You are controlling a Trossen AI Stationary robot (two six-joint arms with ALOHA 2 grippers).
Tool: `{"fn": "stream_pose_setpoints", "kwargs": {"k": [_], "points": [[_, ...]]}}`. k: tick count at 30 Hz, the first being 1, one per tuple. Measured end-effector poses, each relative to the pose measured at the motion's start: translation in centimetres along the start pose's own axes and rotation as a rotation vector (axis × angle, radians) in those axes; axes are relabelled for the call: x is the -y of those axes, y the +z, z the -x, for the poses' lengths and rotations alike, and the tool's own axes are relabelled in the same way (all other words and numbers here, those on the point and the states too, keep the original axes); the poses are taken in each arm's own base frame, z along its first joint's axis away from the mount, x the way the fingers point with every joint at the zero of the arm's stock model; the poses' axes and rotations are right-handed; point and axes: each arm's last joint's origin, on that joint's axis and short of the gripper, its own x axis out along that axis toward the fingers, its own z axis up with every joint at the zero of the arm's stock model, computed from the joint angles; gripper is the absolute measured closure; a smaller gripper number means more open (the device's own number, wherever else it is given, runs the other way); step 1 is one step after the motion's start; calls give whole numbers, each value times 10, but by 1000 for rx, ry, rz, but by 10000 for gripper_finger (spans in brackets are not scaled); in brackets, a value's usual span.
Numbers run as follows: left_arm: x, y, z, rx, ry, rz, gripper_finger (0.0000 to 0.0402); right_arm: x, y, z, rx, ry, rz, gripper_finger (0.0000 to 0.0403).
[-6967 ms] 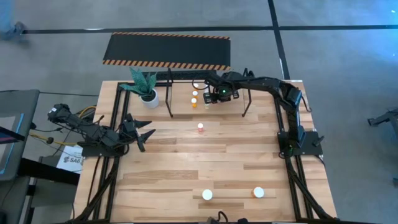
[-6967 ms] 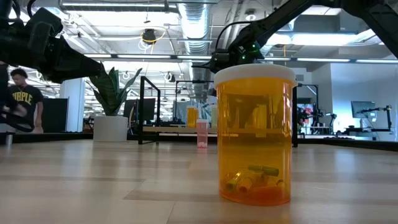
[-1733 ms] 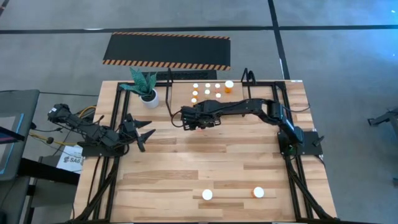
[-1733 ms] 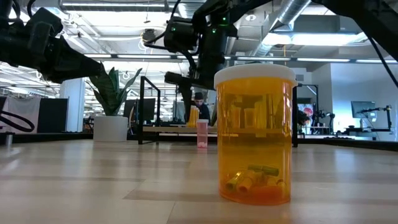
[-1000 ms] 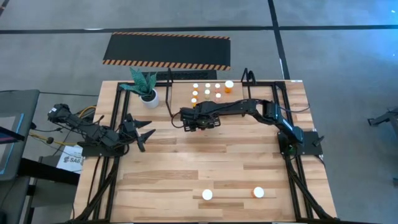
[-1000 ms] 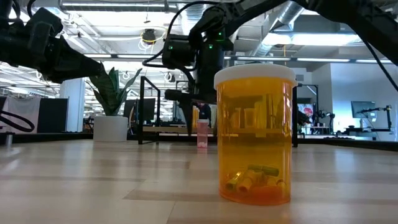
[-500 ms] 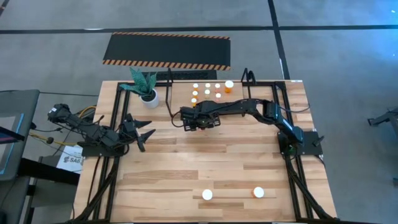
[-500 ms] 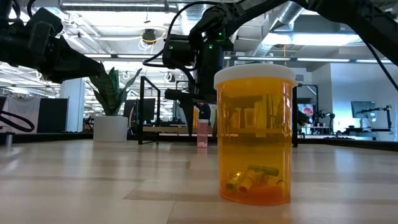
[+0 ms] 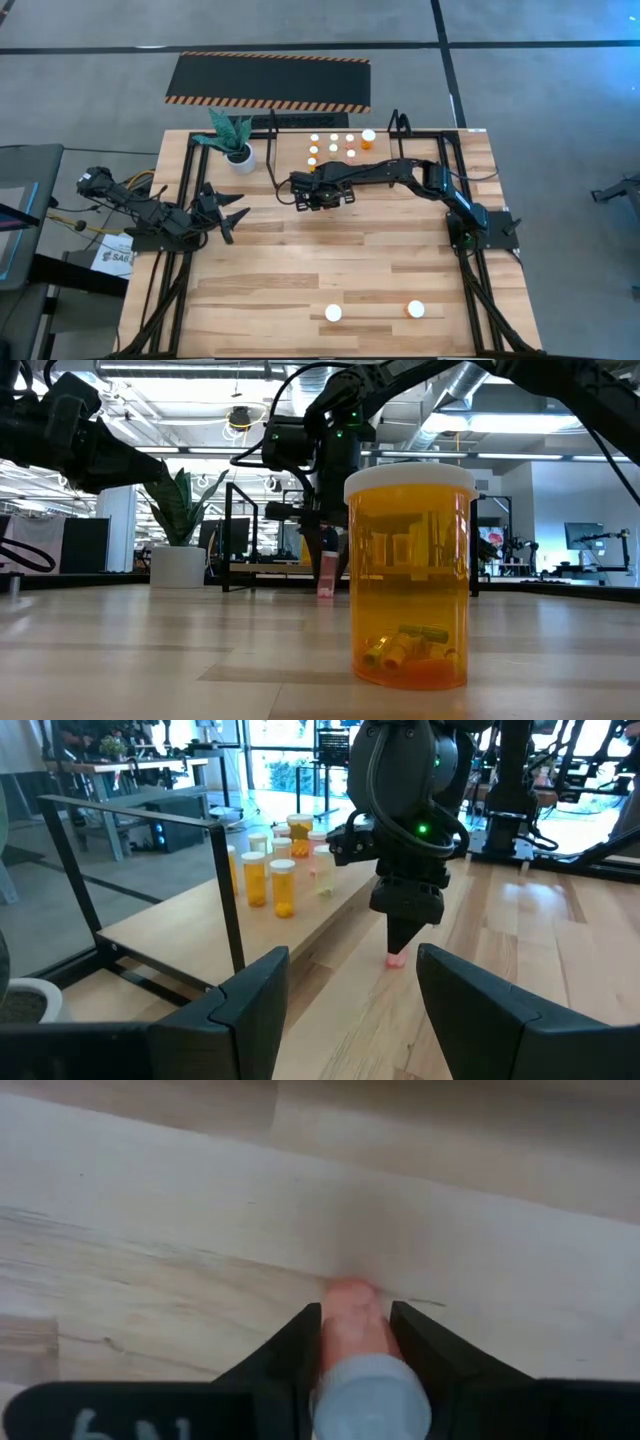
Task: Pick and place medicine bottles onto shelf by color
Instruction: Put the small pink pill bottle aligned with the other yellow pill bottles on the shelf
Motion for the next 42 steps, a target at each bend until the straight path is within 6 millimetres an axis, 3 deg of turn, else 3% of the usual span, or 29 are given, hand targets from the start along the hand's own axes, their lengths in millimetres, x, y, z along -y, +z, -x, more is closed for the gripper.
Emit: {"fn": "stream_pose_setpoints", "kwargs": {"k": [4,13,34,42], "points": [[0,0,0,0,0,0,193,1,0,0,-10,-4,0,277],[0,0,0,0,-1,0,193,9,0,20,-22,-40,-4,270],[0,0,0,0,0,0,193,47,34,55,-37,-172,-33,290],[0,0,0,0,0,0,193,57,46,56,-47,-208,-42,290]]}}
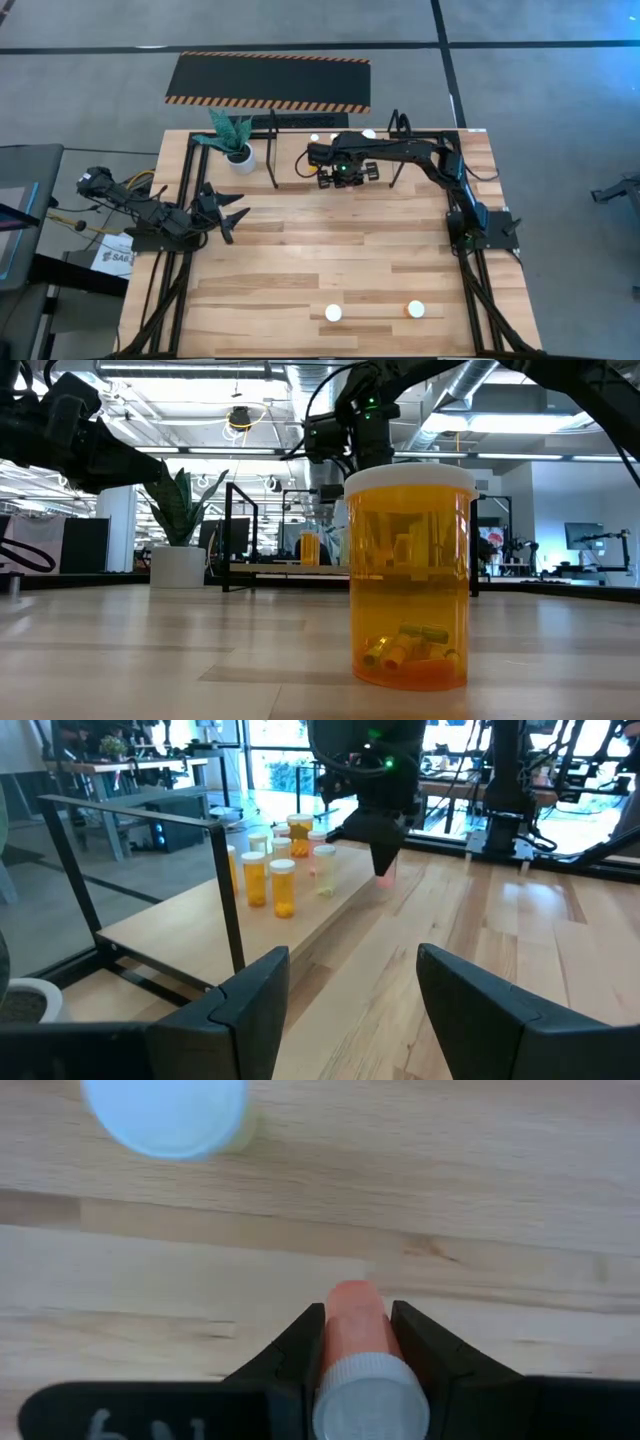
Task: Pick and place medicine bottles onto shelf by color
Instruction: Put the small pink pill bottle aligned with the other yellow pill bottles on the shelf
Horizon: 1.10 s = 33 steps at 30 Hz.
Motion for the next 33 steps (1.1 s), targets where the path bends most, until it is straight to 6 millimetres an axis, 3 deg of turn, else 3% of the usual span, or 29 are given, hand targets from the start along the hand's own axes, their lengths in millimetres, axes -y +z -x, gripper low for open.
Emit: {"fn": "stream_pose_setpoints", "kwargs": {"k": [11,22,33], "points": [[0,0,0,0,0,0,193,13,10,6,8,14,-17,290],[0,0,0,0,0,0,193,57,-5,18,117,117,-135,291],[0,0,0,0,0,0,193,45,8,2,117,174,-113,291]]}}
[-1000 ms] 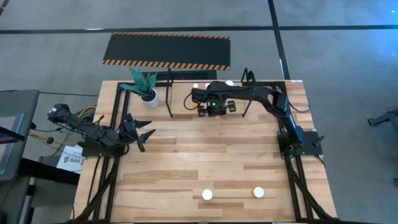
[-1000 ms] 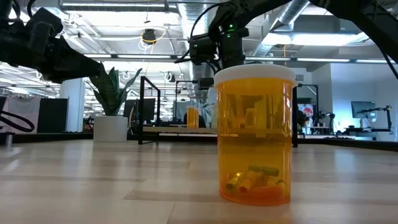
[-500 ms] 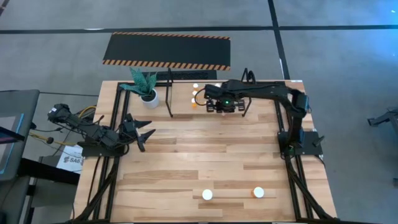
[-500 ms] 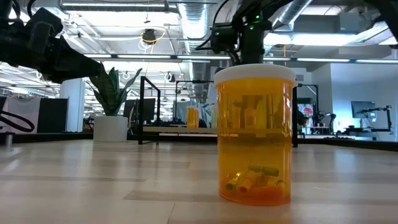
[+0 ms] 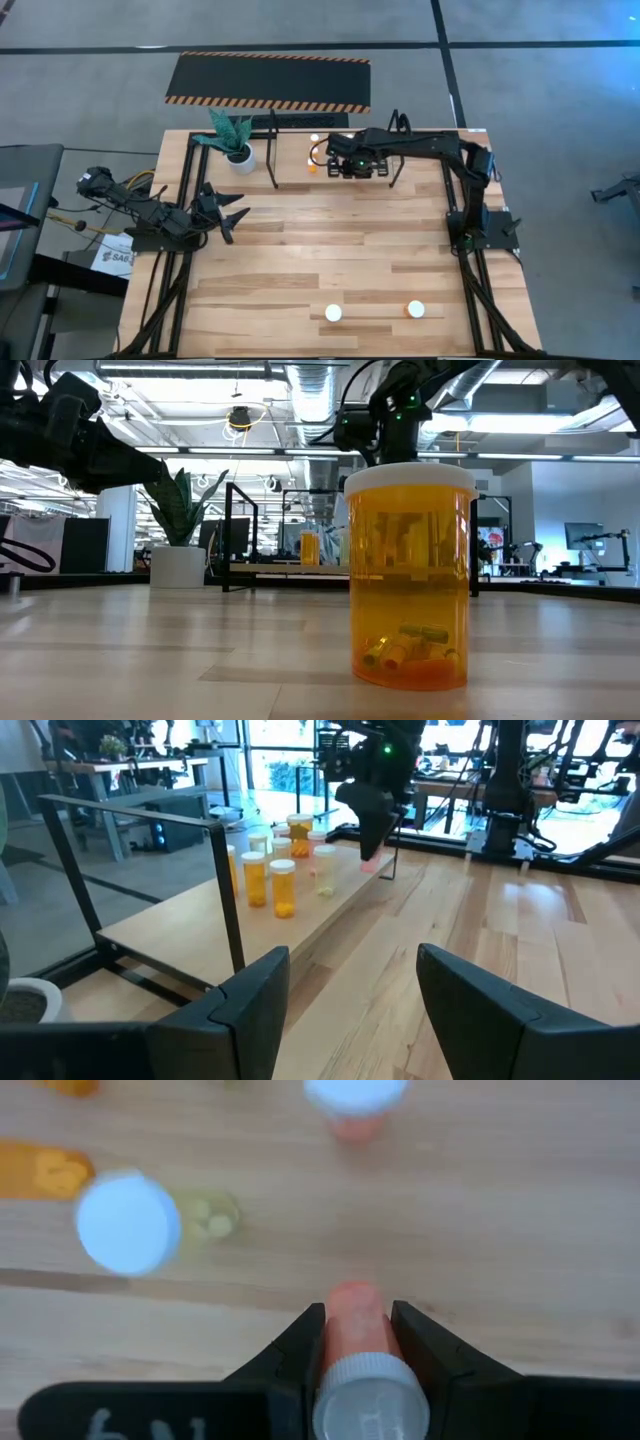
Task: Pick and place medicine bottles onto shelf by color
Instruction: Put the small pink pill bottle aligned with the other yellow pill bottles on the shelf
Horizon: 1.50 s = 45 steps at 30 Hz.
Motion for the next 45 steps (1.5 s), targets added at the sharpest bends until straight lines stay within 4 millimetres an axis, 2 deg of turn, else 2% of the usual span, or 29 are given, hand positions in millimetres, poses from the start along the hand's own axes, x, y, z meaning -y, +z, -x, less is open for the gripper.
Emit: {"fn": "stream_pose_setpoints", "kwargs": {"k": [8,18,26,45], "points": [[0,0,0,0,0,0,193,-2,7,0,32,31,79,289],[0,0,0,0,0,0,193,-2,13,-16,8,14,118,288],[0,0,0,0,0,0,193,-1,20,-15,20,28,95,288],[0,0,0,0,0,0,193,-2,21,-15,31,44,143,288]]}}
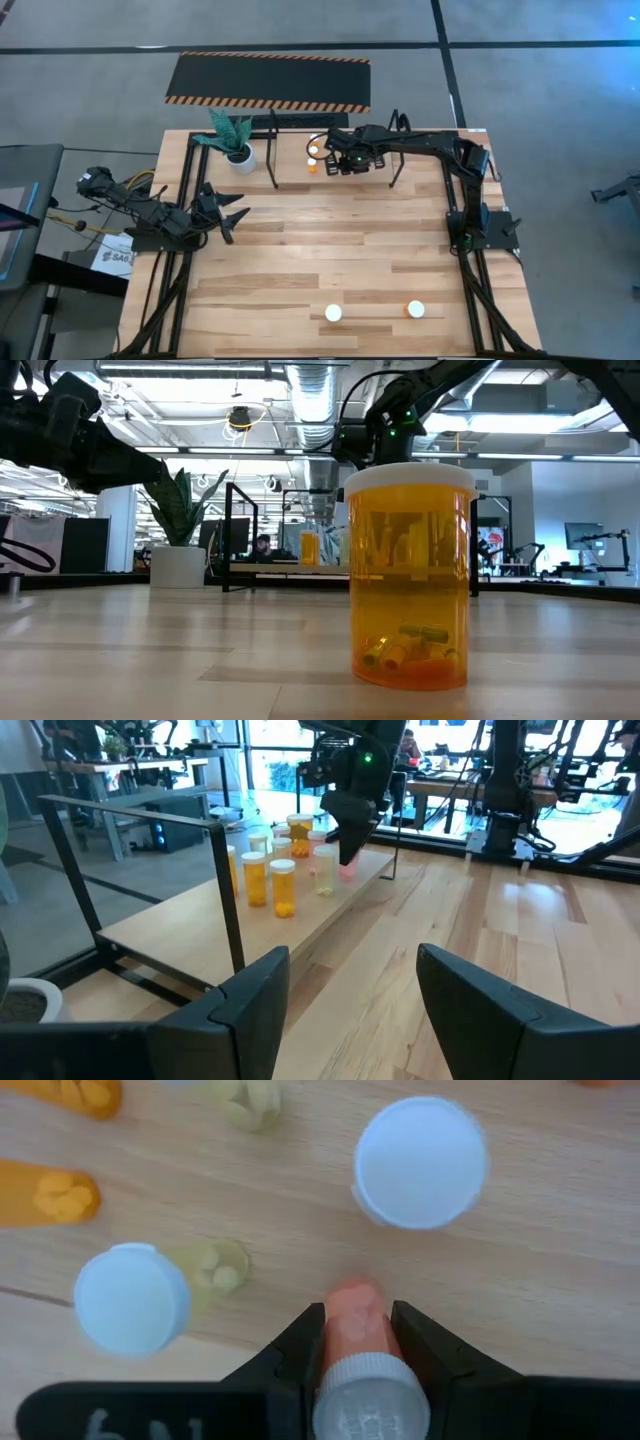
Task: Pick and place medicine bottles onto shelf by color
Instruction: Put the small pink pill bottle aligned with the other yellow pill bottles on the shelf
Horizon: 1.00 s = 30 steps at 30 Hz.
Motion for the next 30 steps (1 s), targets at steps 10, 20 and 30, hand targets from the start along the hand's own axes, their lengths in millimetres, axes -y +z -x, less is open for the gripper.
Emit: {"fn": "stream_pose_setpoints", "kwargs": {"k": [10,20,30], "points": [[0,0,0,0,0,0,193,-1,1,-4,1,-1,29,288],[0,0,0,0,0,1,193,0,3,-5,5,2,30,281],[0,0,0,0,0,0,193,0,3,-5,21,-9,30,232]]}}
